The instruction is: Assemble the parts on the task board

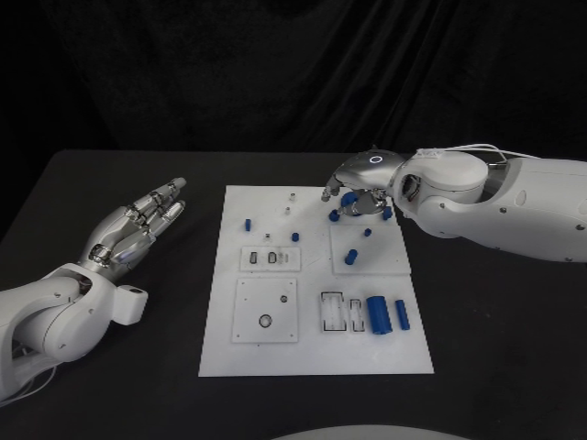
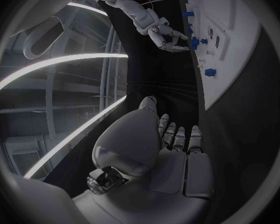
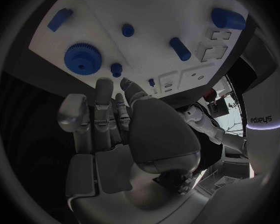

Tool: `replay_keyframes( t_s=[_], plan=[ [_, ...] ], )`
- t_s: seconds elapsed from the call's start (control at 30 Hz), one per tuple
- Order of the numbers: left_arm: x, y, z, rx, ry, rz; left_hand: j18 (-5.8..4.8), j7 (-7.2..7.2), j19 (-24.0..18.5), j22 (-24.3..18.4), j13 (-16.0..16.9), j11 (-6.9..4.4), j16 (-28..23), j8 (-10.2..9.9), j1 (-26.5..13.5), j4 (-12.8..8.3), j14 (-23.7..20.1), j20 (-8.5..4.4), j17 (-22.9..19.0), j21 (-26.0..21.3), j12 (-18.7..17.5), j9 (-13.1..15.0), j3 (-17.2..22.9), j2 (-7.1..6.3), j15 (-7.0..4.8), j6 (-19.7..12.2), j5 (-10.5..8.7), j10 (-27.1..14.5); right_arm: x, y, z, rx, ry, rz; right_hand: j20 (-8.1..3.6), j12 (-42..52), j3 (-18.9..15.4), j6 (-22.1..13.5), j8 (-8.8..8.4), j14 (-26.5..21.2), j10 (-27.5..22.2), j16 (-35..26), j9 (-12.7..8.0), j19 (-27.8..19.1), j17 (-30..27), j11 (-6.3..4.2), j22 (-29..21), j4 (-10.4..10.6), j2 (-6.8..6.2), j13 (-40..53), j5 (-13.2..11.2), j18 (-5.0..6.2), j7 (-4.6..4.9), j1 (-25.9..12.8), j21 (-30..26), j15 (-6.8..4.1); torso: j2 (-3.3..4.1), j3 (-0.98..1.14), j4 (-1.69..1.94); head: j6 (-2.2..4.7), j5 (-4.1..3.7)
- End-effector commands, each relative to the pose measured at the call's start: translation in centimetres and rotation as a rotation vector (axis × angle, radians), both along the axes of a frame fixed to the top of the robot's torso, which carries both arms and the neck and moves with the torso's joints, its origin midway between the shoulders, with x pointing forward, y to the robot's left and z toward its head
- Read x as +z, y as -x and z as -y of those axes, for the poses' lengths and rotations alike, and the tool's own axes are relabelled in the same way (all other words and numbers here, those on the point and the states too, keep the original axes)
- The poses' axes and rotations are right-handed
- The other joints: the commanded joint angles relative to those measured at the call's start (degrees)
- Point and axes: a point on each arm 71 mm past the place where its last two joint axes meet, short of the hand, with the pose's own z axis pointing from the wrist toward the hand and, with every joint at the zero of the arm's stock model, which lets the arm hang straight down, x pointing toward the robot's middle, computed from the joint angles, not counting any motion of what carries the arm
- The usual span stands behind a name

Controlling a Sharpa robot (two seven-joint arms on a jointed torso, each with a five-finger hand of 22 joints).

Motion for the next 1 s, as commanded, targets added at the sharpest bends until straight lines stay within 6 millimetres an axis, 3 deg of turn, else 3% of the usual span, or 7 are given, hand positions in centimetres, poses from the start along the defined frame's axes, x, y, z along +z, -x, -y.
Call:
replay_keyframes(
  t_s=[0.03,0.3,0.47,0.93,0.97,1.0],
  plan=[
    [1.8,0.6,0.1,-0.031,0.117,0.217,0.66,-1.04,0.08,-0.09,-0.13,-0.98,-0.2,-0.29,-0.66,-0.01,-0.02,-0.67,-0.05,-0.2,-0.99,-0.14,-0.63,-0.49,-0.87,-0.73,-0.56,-0.17,-0.3,-0.1,0.3,-0.027,0.029,-0.009,0.17,-0.2,0.26,0.15,-0.28,0.33,0.01,0.19,0.08,0.18,0.05,0.2,0.05,-0.04,-0.4,0.05,0.33,-0.75,-0.1,0.09,0.19,0.13,0.34,-0.18,0.16,0.19,-0.38],
    [1.9,0.7,0.3,-0.049,0.128,0.211,0.74,-1.18,0.08,-0.09,-0.22,-0.87,-0.2,-0.31,-0.52,-0.06,-0.02,0.09,-0.05,-0.2,-1.77,-0.16,-0.65,-0.27,-0.14,-1.06,-0.43,-0.44,-0.8,-0.4,0.5,-0.029,0.023,-0.006,0.26,-0.17,1.16,0.77,-0.3,0.87,0.7,1.51,0.4,0.58,1.98,0.26,1.41,-0.03,-0.44,0.22,0.77,-0.93,0.09,-0.05,1.03,0.19,0.55,-0.27,0.26,0.28,-0.72],
    [1.9,0.7,0.4,-0.055,0.131,0.207,0.77,-0.95,0.08,-0.09,-0.24,-0.57,-0.2,-0.28,-0.39,-0.09,-0.02,0.4,-0.05,-0.2,-1.94,-0.14,-0.6,-0.19,0.12,-0.94,-0.33,-0.49,-1.2,-0.6,0.4,-0.025,0.017,-0.006,0.28,-0.03,1.96,1.52,-0.2,1.14,1.46,2.27,0.77,0.78,3.05,0.25,2.23,-0.06,-0.65,0.36,1.07,-1.02,0.24,-0.14,1.55,0.2,0.71,-0.31,0.12,0.28,-0.62],
    [1.7,0.6,0.4,-0.068,0.134,0.192,0.85,-0.35,0.08,-0.09,-0.25,0.28,-0.2,-0.25,0.13,-0.16,-0.02,1.35,-0.05,-0.2,-2.26,-0.12,-0.35,0.03,0.98,-0.78,-0.11,-0.52,-2.4,-0.8,0.1,0.005,-0.008,-0.001,0.14,0.61,6.53,6.06,1.29,2.56,5.8,5.61,3.82,2.04,8.01,-0.12,6.36,0.3,-1.92,1.11,1.71,-1.61,0.53,-0.95,4.04,-0.01,1.03,-0.36,0.2,0.04,-0.85],
    [1.7,0.6,0.4,-0.069,0.134,0.192,-0.39,-0.18,0.08,-0.09,-0.25,0.5,-0.2,-0.24,0.39,-0.22,-0.02,1.17,-0.05,-0.2,-2.32,-0.12,-0.17,0.16,1.3,-0.75,0.06,-0.5,-2.5,-0.8,0.1,0.008,-0.012,0.001,0.13,0.66,6.8,6.4,1.44,2.62,6.1,5.74,4.04,2.11,8.22,-0.16,6.57,0.35,-1.95,1.16,1.72,-1.64,0.58,-0.99,4.16,-0.02,1.05,-0.35,0.21,0.04,-0.84],
    [1.7,0.6,0.4,-0.069,0.134,0.191,-0.39,-0.18,0.08,-0.09,-0.25,0.5,-0.2,-0.24,0.39,-0.22,-0.02,1.17,-0.05,-0.2,-2.32,-0.12,-0.17,0.16,1.3,-0.75,0.06,-0.5,-2.5,-0.8,0.1,0.011,-0.016,0.005,0.09,0.8,7.35,7.08,1.78,2.79,6.79,6.08,4.51,2.24,8.75,-0.27,6.96,0.4,-2.0,1.27,1.67,-1.7,0.64,-1.0,4.39,-0.07,1.07,-0.35,0.18,0.0,-0.79]
  ],
)
